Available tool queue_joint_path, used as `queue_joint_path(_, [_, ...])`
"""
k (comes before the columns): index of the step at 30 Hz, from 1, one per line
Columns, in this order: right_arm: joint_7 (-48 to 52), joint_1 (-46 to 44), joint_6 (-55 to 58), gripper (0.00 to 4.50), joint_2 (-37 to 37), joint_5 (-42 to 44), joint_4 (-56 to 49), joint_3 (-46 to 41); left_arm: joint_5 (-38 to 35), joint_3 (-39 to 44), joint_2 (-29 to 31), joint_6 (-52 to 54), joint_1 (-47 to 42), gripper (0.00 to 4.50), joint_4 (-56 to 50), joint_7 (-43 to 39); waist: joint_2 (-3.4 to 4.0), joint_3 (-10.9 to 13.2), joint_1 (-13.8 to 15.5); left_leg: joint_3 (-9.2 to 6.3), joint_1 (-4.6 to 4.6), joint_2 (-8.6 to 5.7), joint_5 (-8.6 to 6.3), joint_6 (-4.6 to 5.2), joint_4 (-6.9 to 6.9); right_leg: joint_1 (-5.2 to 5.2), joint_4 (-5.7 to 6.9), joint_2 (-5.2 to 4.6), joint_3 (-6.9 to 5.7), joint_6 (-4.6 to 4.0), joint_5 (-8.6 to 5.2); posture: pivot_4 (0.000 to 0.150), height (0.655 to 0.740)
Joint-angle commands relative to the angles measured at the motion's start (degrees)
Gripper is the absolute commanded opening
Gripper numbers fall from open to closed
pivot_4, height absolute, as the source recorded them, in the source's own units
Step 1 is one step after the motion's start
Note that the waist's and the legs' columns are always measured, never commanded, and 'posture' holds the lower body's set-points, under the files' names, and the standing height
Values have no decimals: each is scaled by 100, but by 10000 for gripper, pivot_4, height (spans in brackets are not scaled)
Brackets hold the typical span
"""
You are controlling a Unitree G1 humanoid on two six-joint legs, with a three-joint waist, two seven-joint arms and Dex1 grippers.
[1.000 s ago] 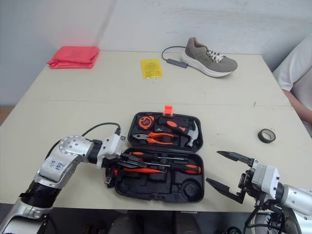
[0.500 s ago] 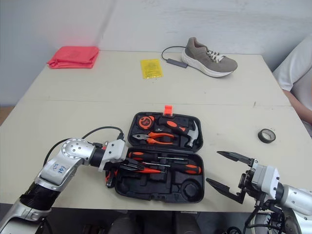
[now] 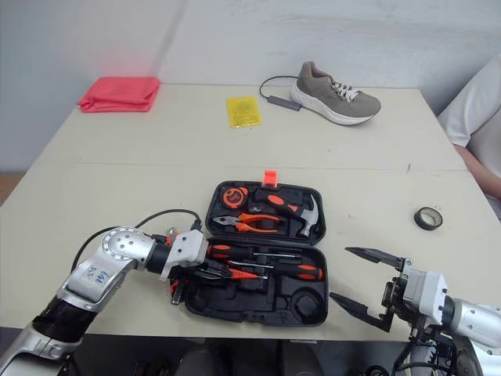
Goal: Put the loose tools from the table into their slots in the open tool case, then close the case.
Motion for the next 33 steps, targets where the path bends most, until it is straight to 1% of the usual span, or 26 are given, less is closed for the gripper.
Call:
queue_joint_path(1, [131,4,-134,45000,60,117,2,11,348,-286,95,316,191,515,312,137,3,-8,2,0,1,0,0,0,0,1,0,-1,0,0,0,1500,7400])
queue_joint_path(4, [153,-14,-119,45000,93,96,-6,13,349,-363,228,485,215,515,251,59,3,-24,0,0,1,0,-1,1,-2,2,0,-2,0,0,0,1500,7400])
queue_joint_path(7, [126,-29,-82,45000,108,73,-57,21,133,-154,106,432,229,515,182,144,12,-37,-2,0,1,1,-3,0,-6,4,-3,-2,0,-2,-1,1500,7400])
queue_joint_path(9, [79,-33,-39,45000,108,65,-126,21,-183,135,-53,178,243,515,137,108,13,-37,-2,0,1,2,-3,0,-6,3,-3,-1,1,-2,-1,1500,7400])
queue_joint_path(12, [18,0,9,45000,95,66,-224,-24,-866,699,-292,-200,371,515,-20,-104,10,-34,-1,-1,-4,3,-3,0,-5,-4,-3,-2,0,-2,-1,1500,7400])
queue_joint_path(14, [-23,114,43,45000,26,182,-229,-317,-1455,1327,-326,-126,515,515,-191,-135,-4,-20,0,-1,-10,5,-5,1,-4,-11,-4,-2,-2,-2,-1,1500,7400])
queue_joint_path(16, [55,276,-6,45000,-50,294,-93,-673,-1825,1861,-165,-9,683,515,-264,-144,-9,-15,1,-2,-14,9,-7,-2,-4,-12,-7,-1,-4,-2,-1,1500,7400])
queue_joint_path(19, [348,519,-218,45000,-140,383,378,-1202,-1933,2557,276,-23,1026,515,-52,-179,-9,-14,-2,-2,-11,9,-9,-3,-9,-10,-15,0,-5,-2,-1,1500,7400])
queue_joint_path(22, [777,616,-707,45000,-225,359,1345,-1751,-1877,3476,567,-227,1522,8125,358,43,-11,-12,-20,1,-8,9,-22,9,-14,-5,-31,-3,-5,-4,-2,1500,7400])
queue_joint_path(24, [997,588,-1012,45000,-287,330,1983,-2006,-1809,3981,675,-395,1839,15838,659,123,-11,-9,-26,12,-6,11,-48,39,-12,-3,-37,-8,-6,-5,-2,1500,7400])
queue_joint_path(27, [1323,474,-1479,45000,-456,287,3097,-2334,-1581,4886,841,-1029,2385,29363,1497,233,-14,-5,-64,20,-4,14,-57,38,-12,-4,-50,-15,-10,-7,-2,1500,7400])
queue_joint_path(28, [1443,402,-1668,45000,-550,252,3571,-2407,-1454,5254,888,-1420,2592,33679,2017,343,-13,-4,-79,26,-1,15,-60,35,-14,-4,-56,-17,-10,-10,-3,1500,7400])
queue_joint_path(30, [1628,254,-1936,45000,-679,223,4204,-2463,-1264,5647,973,-2009,2833,43422,2737,441,-12,-2,-126,30,1,21,-65,30,-18,-3,-67,-21,-13,-25,-11,1500,7400])
queue_joint_path(31, [1695,147,-2047,45000,-742,203,4480,-2462,-1234,5860,1044,-2134,2937,44314,3097,511,-12,-2,-148,30,0,20,-66,30,-19,-4,-68,-25,-16,-28,-13,1500,7400])
queue_joint_path(33, [1803,-60,-2187,45000,-824,185,4835,-2402,-1263,6156,1140,-2298,3054,44314,3544,601,-12,0,-177,30,1,18,-71,28,-21,-3,-72,-39,-21,-37,-18,1500,7400])
